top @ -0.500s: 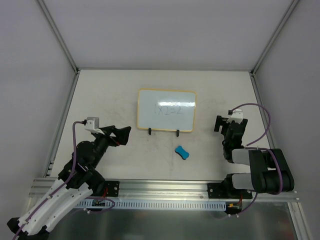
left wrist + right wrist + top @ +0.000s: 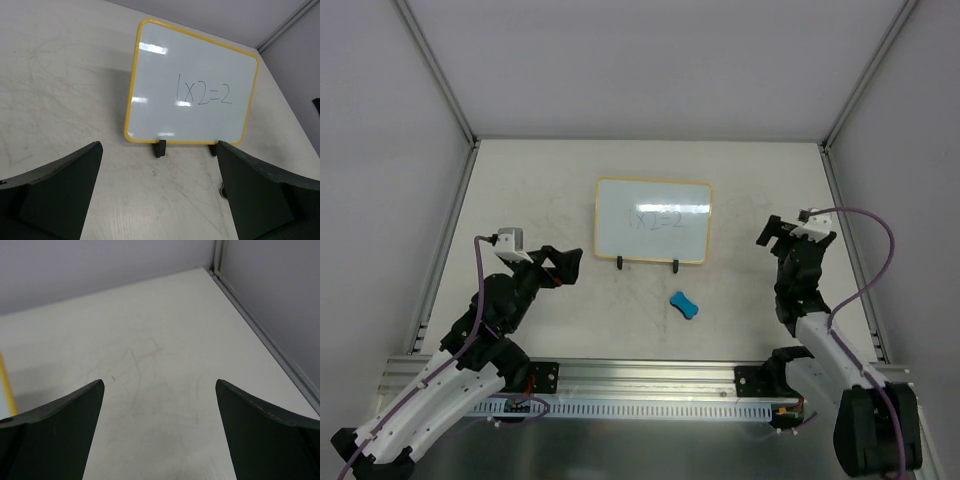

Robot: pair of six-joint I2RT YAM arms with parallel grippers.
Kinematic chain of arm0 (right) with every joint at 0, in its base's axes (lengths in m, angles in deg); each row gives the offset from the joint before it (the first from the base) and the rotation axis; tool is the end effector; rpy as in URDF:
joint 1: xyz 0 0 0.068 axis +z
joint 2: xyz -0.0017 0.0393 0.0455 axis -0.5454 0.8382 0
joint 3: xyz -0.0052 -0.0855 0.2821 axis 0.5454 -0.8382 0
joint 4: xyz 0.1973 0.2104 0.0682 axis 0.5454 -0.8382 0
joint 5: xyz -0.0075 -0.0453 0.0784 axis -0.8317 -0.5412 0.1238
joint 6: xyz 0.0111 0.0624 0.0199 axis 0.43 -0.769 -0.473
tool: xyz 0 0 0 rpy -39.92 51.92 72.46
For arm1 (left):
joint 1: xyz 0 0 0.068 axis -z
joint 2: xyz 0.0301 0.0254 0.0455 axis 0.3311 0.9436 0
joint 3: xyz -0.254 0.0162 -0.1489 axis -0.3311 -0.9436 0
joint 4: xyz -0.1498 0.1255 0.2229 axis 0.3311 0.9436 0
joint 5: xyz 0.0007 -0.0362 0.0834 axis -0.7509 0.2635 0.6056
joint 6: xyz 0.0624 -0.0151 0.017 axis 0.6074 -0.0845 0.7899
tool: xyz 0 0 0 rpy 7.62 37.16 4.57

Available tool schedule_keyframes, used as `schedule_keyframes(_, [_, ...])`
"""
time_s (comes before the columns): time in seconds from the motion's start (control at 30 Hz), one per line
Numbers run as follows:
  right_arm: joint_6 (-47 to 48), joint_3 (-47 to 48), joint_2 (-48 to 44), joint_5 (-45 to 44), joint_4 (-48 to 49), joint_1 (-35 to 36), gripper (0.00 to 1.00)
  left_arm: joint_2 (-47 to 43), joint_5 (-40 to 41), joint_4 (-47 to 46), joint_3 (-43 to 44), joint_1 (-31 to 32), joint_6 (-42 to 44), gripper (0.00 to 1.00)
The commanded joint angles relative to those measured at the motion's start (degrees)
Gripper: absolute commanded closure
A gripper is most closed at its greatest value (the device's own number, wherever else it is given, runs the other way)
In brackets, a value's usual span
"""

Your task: Erase the whiteboard

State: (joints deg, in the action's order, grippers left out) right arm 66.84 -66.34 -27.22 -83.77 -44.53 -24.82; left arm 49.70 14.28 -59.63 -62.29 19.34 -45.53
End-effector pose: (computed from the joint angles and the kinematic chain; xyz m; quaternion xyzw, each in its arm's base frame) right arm 0.2291 0.0129 0.2155 0.0131 0.7113 -0.1576 0.6849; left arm 0.1260 -0.0764 0.2909 -0.0569 0.7027 -0.2662 0.6574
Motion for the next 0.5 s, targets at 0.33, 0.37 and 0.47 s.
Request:
schedule_keyframes(0.33, [-22.87,10.73,-26.6,18.02,-31.21,0.12,0.01,4.08,2.56,-10.35,2.86,0.35,4.04,0.01])
schedule_keyframes(0.37, [-22.43,11.7,-26.87,19.67,-35.59,0.12,0.01,4.69,2.48,-11.05,3.12,0.26,4.48,0.01])
schedule_keyframes(0.47, [-22.69,13.73,-27.66,25.64,-40.35,0.21,0.01,7.51,0.46,-14.91,3.57,-1.22,5.27,0.01])
